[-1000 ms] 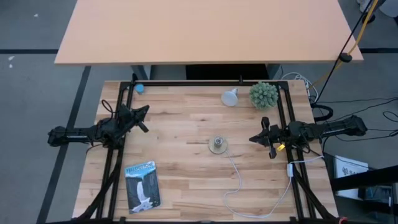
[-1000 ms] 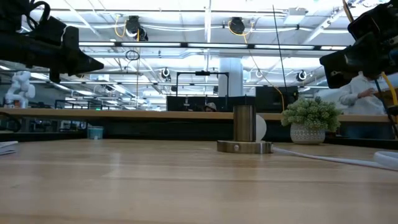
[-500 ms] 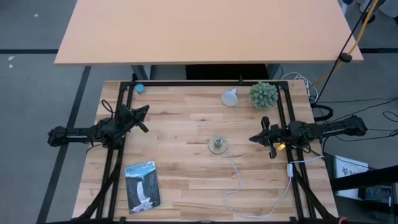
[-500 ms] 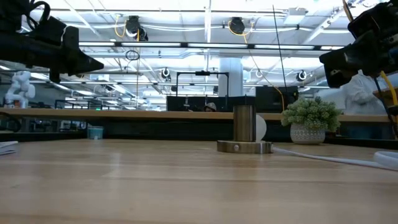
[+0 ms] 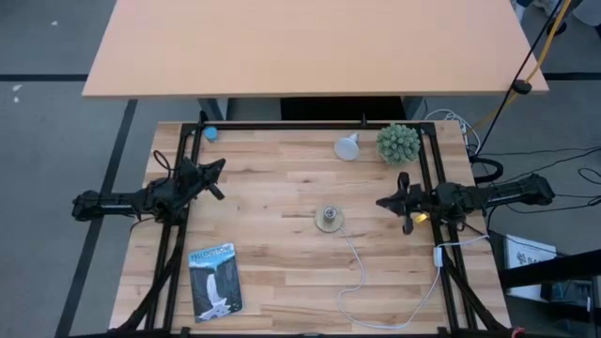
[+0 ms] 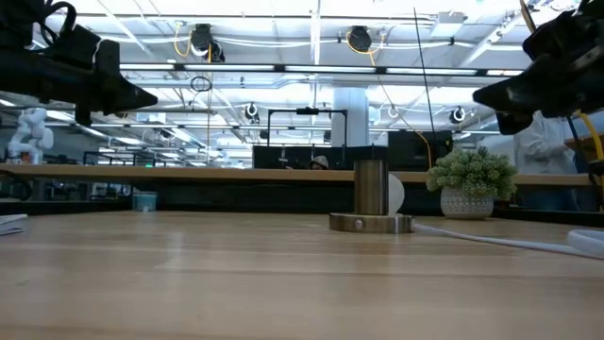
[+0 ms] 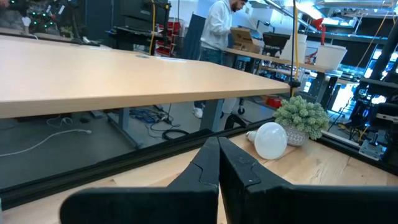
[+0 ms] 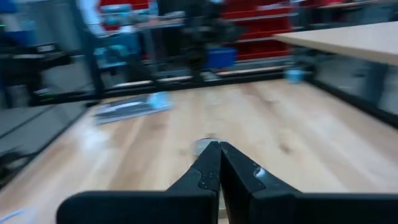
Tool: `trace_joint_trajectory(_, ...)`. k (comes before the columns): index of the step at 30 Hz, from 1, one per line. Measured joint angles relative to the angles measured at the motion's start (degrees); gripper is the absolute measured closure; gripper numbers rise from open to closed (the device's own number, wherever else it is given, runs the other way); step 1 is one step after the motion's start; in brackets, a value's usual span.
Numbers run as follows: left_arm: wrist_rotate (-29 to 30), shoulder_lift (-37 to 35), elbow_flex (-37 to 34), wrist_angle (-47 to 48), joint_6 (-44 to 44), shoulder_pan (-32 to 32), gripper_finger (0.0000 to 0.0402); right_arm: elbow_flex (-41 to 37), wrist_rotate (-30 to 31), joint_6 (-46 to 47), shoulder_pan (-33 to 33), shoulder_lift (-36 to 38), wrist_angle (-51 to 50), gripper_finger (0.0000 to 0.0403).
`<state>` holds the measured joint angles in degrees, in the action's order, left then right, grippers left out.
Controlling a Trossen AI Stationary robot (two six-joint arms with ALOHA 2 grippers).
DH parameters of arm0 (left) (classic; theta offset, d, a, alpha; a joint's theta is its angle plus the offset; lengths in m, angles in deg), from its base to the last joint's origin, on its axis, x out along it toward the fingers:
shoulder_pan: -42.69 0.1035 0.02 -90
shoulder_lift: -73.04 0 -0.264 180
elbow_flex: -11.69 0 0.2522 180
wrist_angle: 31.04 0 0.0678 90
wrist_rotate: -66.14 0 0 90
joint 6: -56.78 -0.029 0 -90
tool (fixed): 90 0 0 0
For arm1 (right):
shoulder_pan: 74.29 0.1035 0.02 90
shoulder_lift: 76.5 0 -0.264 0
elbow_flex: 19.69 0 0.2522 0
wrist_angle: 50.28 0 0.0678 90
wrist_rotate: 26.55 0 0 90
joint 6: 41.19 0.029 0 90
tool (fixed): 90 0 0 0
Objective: Screw lightbulb
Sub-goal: Insert the lightbulb into the lamp
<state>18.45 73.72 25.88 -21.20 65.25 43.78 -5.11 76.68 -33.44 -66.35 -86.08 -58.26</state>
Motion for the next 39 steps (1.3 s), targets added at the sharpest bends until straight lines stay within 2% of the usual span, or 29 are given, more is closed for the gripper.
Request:
trace_joint_trajectory(3,0.0,0.0,0.0,0.0,0.0,0.0,0.0401,0.0,5.5,0.1,-0.2,-0.9,0.0,0.0403)
trace_joint_trajectory(7,0.0,0.0,0.0,0.0,0.0,0.0,0.0401,0.0,7.6,0.2,-1.9,-4.5,1.7,0.0403)
trace_joint_trajectory(14,0.0,0.0,0.0,0.0,0.0,0.0,0.0401,0.3,10.9,-4.4,-8.5,-16.4,17.1,0.0403)
trace_joint_trajectory(16,0.0,0.0,0.0,0.0,0.0,0.0,0.0401,1.7,10.9,-5.0,-10.8,-20.1,19.6,0.0403)
trace_joint_trajectory(23,0.0,0.0,0.0,0.0,0.0,0.0,0.0401,13.0,10.7,-2.7,-16.4,-34.8,18.4,0.0403)
trace_joint_trajectory(27,0.0,0.0,0.0,0.0,0.0,0.0,0.0401,24.1,10.4,-2.5,-19.0,-43.5,10.7,0.0403)
trace_joint_trajectory(32,0.0,0.0,0.0,0.0,0.0,0.0,0.0401,42.9,9.6,0.8,-25.3,-55.3,-11.9,0.0403)
trace_joint_trajectory(35,0.0,0.0,0.0,0.0,0.0,0.0,0.0401,54.0,3.3,1.8,-31.2,-63.0,-26.0,0.0403)
trace_joint_trajectory(39,0.0,0.0,0.0,0.0,0.0,0.0,0.0401,66.4,-5.2,-1.8,-39.1,-72.6,-39.5,0.0403)
